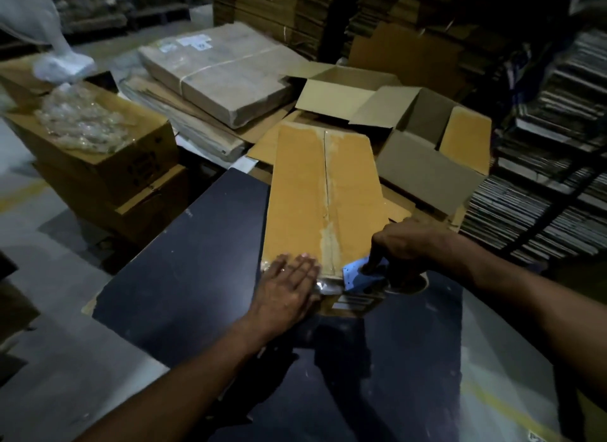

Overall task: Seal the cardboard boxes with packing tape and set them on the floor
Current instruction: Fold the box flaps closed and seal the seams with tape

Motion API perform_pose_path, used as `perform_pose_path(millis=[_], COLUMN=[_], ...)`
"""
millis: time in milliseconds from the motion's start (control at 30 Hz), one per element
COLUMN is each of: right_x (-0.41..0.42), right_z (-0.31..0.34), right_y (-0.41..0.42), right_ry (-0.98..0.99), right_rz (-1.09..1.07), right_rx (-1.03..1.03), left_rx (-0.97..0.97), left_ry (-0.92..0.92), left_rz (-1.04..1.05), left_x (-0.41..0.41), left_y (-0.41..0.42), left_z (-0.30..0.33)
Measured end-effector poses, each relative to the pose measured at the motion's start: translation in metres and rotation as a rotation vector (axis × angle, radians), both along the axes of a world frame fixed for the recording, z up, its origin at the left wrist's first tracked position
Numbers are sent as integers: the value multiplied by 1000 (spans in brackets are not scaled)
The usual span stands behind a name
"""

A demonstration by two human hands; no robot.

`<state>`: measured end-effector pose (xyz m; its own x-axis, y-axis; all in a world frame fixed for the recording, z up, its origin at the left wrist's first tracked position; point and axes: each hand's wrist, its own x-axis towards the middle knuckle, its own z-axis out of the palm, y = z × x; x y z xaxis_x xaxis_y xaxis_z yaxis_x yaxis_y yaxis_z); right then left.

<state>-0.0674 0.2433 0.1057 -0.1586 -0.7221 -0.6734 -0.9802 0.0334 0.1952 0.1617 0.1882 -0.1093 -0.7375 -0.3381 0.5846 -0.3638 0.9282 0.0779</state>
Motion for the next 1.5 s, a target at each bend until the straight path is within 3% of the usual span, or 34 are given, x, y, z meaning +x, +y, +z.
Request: perform_pose_path(millis=[100,233,467,800,1167,1267,1333,1500], right_x=[3,28,73,33,-1,-2,-1,-6], right_z=[3,-3,-20,-26,-27,-35,-36,-38], right_y=[-1,-13,-41,6,45,40,34,38], right_ry=[-104,-199,-306,-162,-218,-203,-208,-244], right_rz=[29,177,99,8,20,31,-3,-51], right_rx=[43,-30,-202,-147,-145,-110,-86,-106], left_rx=[-56,-64,-37,-4,14,-40,-59,-31], left_ry=[-84,-70,-139,-151,-255,-164,-96,-141], left_rz=[-55,-34,-78,-86,-60,25,-41,-243], left_x=[-22,16,71,73,74,58,30,-36], left_y=[-6,-46,-114,-107,-106,-79,-49,-2], left_z=[-8,-14,4,9,13,22,26,1])
